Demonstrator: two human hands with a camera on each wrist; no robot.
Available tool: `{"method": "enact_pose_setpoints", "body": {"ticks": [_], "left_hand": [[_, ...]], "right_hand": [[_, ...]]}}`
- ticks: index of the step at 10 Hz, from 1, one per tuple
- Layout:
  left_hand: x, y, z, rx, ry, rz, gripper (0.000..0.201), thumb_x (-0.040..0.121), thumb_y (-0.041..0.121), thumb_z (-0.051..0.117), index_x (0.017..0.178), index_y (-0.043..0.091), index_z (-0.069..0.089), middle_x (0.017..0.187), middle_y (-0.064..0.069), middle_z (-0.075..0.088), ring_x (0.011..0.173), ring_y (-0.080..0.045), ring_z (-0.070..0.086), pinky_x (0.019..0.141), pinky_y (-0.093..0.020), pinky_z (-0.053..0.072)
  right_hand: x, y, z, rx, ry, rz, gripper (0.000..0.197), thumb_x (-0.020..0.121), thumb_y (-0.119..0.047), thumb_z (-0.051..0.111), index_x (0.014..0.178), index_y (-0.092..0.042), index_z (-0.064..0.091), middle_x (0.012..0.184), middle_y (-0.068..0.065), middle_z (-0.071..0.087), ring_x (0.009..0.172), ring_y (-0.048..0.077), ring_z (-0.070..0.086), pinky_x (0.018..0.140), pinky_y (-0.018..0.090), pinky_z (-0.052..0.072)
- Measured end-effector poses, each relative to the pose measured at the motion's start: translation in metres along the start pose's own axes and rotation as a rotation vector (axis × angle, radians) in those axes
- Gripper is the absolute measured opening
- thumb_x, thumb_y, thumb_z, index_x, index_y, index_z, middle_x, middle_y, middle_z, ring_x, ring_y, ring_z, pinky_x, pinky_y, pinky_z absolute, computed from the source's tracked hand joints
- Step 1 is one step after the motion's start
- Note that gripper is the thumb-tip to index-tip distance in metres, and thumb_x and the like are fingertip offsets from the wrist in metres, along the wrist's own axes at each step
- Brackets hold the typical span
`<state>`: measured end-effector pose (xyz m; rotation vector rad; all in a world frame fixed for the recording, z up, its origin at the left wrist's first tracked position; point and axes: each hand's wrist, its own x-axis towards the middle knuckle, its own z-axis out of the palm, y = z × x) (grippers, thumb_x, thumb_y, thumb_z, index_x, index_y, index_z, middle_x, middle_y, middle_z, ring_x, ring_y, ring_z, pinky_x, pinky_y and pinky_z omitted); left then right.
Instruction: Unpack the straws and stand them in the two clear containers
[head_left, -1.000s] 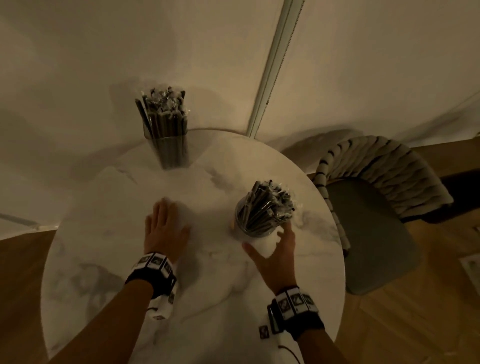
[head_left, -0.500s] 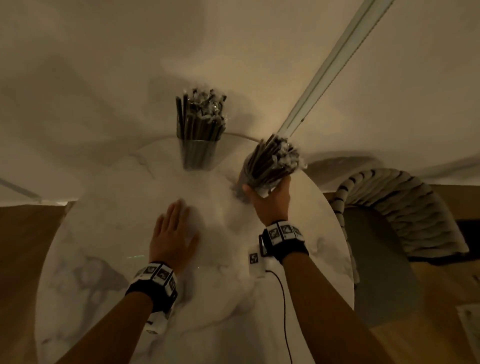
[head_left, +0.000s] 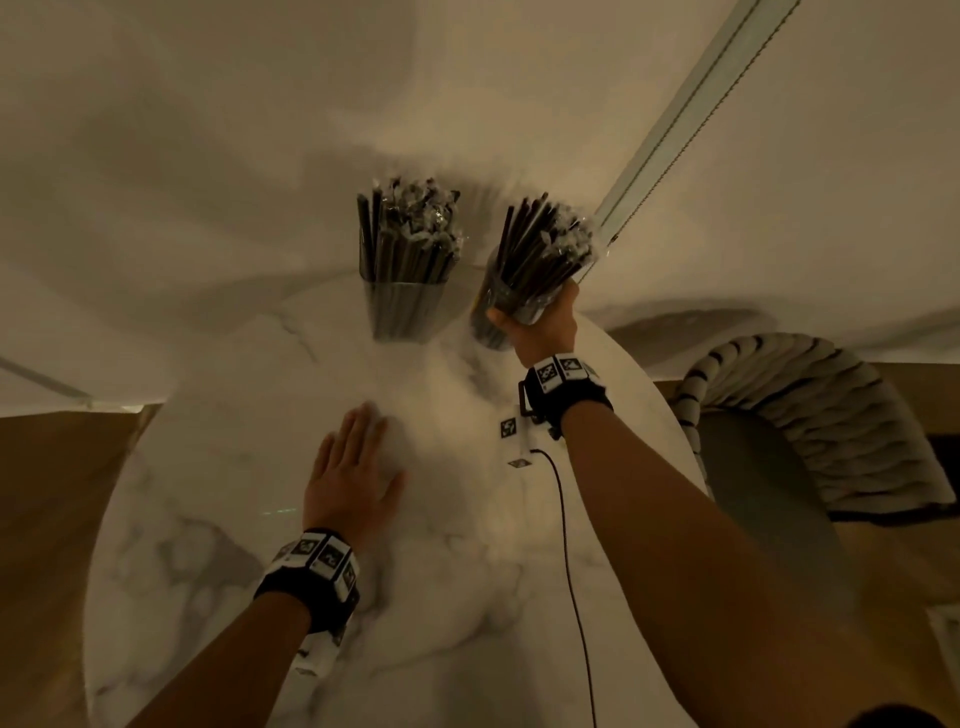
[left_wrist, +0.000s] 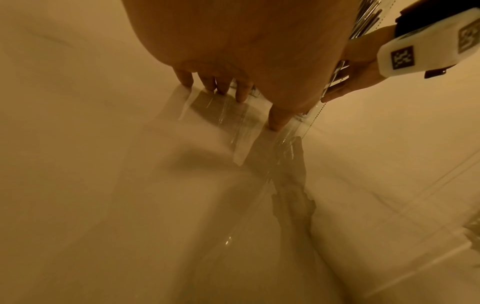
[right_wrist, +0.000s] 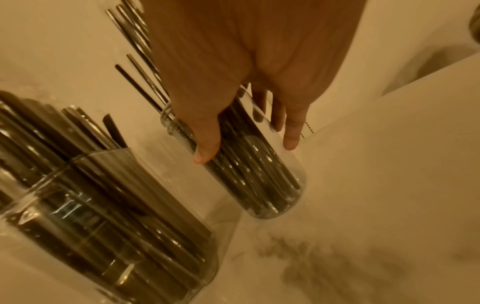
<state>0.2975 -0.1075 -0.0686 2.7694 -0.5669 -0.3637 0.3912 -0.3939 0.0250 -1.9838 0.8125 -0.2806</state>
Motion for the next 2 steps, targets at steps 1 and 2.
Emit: {"method": "enact_pose_setpoints", "body": {"ticks": [1,2], "left_hand": [[-0.001,0.002,-0.003,-0.01,0.0,0.003,0.077,0.089,0.058,0.03,0.157,0.026,0.012,0.165,0.005,0.0,0.152,-0.015,0.003,0.122,-0.041,0.015],[-0.001,0.0,-0.004,-0.025,0.008,0.015,0.077,0.089,0.057,0.033,0.156,0.027,0.012,0.165,0.005,0.0,0.151,-0.015,0.003,0.122,-0.041,0.015]], "right_hand": [[-0.002,-0.009,-0.007,-0.066,-0.033,0.031,0.11,0.064,-0.033,0.091,0.15,-0.019,0.023,0.14,0.008,0.056,0.124,0.035,0.056,0.101,0.043,0.048],[-0.013,0.002,-0.012,-0.194,-0.214,0.112,0.122,0.07,-0.037,0.088,0.156,-0.012,0.005,0.15,0.01,0.045,0.135,0.033,0.046,0.105,0.038,0.041]]}}
